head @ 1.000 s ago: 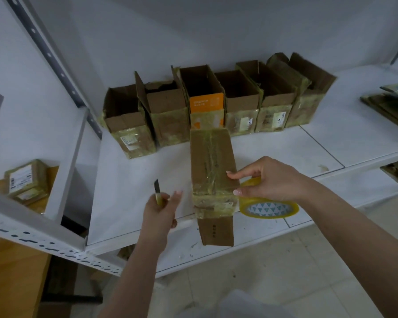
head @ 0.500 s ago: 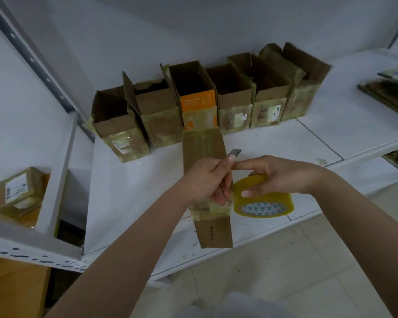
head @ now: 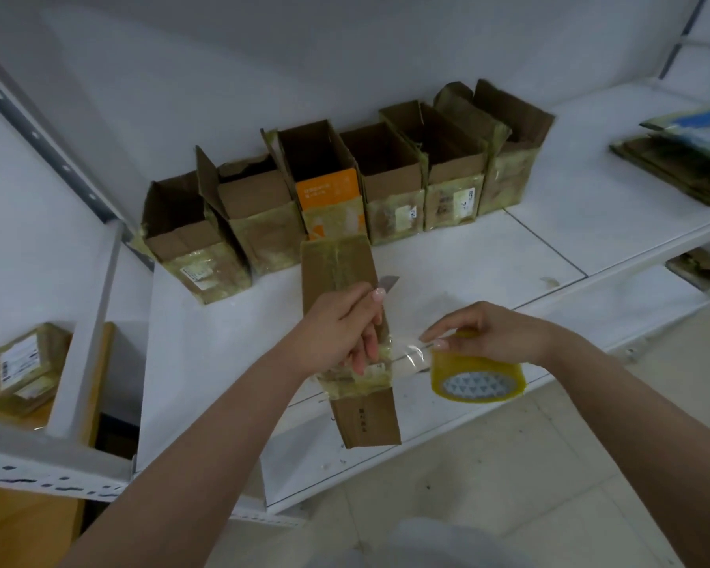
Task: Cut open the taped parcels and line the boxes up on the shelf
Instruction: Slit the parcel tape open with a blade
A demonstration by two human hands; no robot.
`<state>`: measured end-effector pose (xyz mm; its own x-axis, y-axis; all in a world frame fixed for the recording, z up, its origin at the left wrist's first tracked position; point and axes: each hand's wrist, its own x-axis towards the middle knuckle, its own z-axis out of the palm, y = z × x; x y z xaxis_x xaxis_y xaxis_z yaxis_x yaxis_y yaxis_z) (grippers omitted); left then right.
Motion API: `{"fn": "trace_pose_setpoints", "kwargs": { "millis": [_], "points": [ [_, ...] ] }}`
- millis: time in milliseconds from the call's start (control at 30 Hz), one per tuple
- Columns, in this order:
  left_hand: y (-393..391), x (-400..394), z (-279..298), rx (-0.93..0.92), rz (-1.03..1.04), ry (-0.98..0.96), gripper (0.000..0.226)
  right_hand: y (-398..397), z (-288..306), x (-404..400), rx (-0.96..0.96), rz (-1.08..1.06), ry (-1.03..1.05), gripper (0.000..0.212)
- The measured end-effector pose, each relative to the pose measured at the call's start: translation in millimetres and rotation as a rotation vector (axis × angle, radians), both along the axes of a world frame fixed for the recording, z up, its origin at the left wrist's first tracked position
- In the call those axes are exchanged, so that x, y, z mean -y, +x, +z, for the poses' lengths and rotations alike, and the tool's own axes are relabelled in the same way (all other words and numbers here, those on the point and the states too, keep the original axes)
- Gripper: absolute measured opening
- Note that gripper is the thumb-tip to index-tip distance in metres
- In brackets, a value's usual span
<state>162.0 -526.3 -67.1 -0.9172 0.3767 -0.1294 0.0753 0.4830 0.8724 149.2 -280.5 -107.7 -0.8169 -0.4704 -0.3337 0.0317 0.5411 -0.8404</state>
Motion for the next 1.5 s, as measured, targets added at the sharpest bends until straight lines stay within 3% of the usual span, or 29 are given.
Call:
{"fn": "trace_pose_setpoints", "kwargs": {
  "millis": [167,400,533,633,700,800,900,1033,1133,1233,1333,1433,1500],
  "points": [
    [2.6,-1.1,6.6,-0.003,-0.139,-0.102,0.036,0.6,5.5,-4.1,-0.019,-0.057,-0.009,0.016],
    [-2.0,-16.2,24.3,0.023,-0.23,-0.503,0.04,7.6,26.0,-2.7,-0.196,-0.08,0.244,0.02],
    [-1.0,-36.9,31.2,-0.091,-0.268,-0.796,0.044,15.8,36.1,6.4,-0.354,-0.087,0.465,0.032],
    [-4.5,-45.5,30.5,-0.16,-0.289,-0.956,0.039,17.3,38.0,10.2,-0.371,-0.131,0.465,0.03],
    [-7.7,-39.4,30.4,-0.093,-0.304,-0.853,0.041,16.4,36.0,4.5,-0.281,-0.158,0.374,0.022],
    [-7.5,-19.6,30.9,0.19,-0.147,-0.364,0.041,18.7,24.5,-9.3,-0.084,-0.198,0.164,0.02],
    [-6.6,-12.7,21.2,0.078,0.056,-0.277,0.039,21.1,10.0,-18.5,0.008,-0.253,0.106,0.021],
    [-6.0,-30.3,10.1,-0.196,0.102,-0.651,0.035,18.8,5.9,-22.3,-0.01,-0.302,0.081,0.021],
    [-4.1,-44.5,8.5,-0.255,0.139,-0.916,0.027,15.7,13.4,-20.7,-0.061,-0.315,0.052,0.02],
    [-3.6,-53.6,6.7,-0.299,0.127,-1.011,0.025,15.2,19.9,-16.4,-0.128,-0.327,0.032,0.019],
    [-7.0,-45.4,7.2,-0.248,0.144,-0.805,0.026,18.9,24.5,-13.2,-0.2,-0.342,0.012,0.019],
    [-5.8,-28.2,8.9,-0.068,0.305,-0.246,0.032,23.0,33.0,-9.6,-0.234,-0.352,-0.06,0.017],
    [0.0,-24.7,9.6,-0.048,0.384,0.007,0.045,24.6,40.5,-4.8,-0.264,-0.35,-0.097,0.018]
  ]
}}
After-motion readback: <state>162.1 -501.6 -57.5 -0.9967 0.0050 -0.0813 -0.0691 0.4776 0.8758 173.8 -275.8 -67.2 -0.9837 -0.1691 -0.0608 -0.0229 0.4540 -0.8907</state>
